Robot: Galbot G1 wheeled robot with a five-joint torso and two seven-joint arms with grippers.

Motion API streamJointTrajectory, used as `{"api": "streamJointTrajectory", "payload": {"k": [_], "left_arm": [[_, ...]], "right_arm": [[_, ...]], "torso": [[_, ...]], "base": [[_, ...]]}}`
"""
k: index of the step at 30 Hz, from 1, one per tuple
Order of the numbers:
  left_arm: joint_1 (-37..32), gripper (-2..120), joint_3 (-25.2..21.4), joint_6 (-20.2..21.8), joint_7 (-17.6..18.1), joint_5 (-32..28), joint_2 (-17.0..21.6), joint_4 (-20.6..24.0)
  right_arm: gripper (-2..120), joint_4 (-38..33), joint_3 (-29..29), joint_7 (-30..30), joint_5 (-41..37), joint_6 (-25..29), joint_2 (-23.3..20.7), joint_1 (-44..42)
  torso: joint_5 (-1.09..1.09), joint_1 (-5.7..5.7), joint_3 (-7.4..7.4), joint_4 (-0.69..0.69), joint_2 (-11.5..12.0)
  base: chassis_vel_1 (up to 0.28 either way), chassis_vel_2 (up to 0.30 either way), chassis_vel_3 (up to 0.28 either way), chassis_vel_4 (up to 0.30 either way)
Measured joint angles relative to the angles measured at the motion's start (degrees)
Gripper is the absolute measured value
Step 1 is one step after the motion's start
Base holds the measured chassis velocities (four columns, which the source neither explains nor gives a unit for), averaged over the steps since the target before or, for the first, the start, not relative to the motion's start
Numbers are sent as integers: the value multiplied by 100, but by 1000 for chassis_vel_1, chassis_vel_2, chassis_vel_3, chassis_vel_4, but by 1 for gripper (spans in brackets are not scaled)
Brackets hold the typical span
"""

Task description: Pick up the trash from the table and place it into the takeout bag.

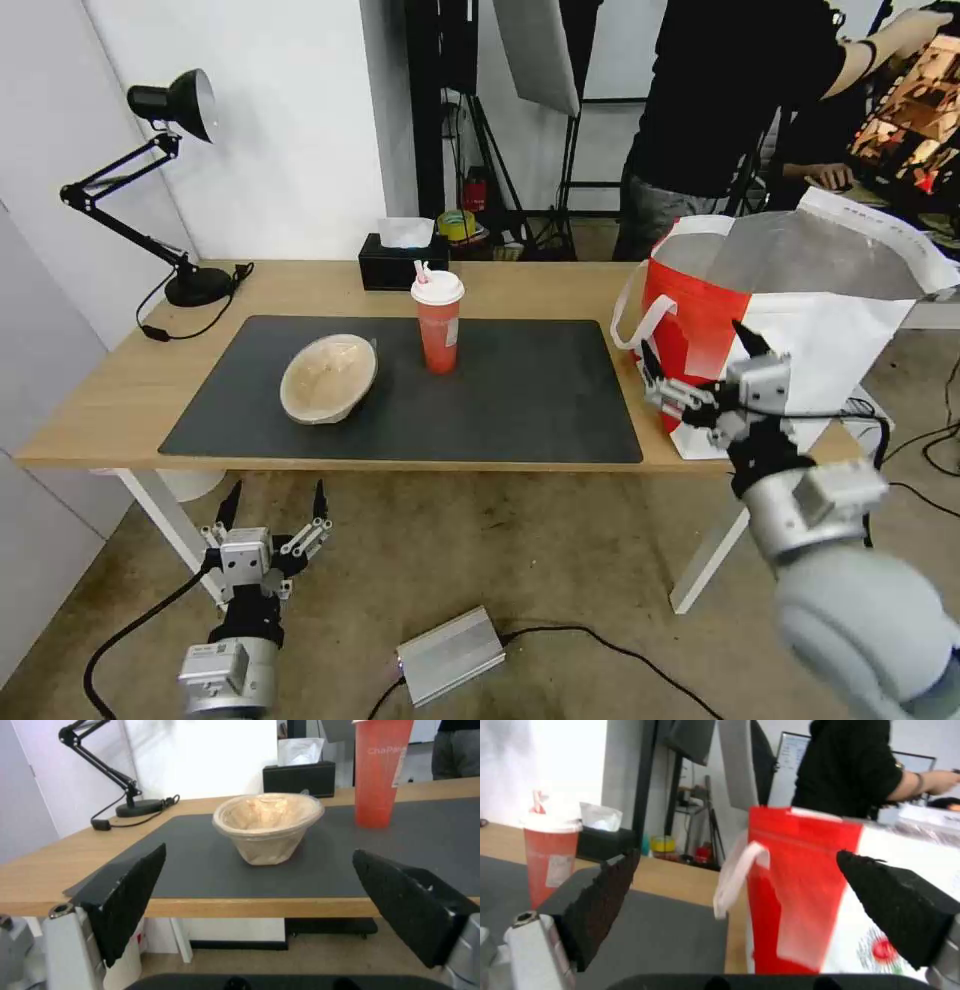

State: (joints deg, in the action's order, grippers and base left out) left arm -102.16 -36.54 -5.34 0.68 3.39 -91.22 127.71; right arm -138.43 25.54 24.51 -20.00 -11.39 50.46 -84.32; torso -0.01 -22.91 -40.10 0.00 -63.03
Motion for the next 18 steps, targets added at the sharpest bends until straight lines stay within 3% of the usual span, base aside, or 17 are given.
{"api": "streamJointTrajectory", "payload": {"k": [9,18], "left_arm": [[-1,100,9,-10,-2,2,12,-25],[2,100,-3,-14,-2,-5,21,-32]], "right_arm": [[100,112,-219,-5,952,449,932,-930],[100,426,-672,157,1379,800,1281,-1169]], "torso": [[1,0,0,-1,0],[0,0,0,0,0]], "base": [[0,0,0,0],[0,0,0,0]]}}
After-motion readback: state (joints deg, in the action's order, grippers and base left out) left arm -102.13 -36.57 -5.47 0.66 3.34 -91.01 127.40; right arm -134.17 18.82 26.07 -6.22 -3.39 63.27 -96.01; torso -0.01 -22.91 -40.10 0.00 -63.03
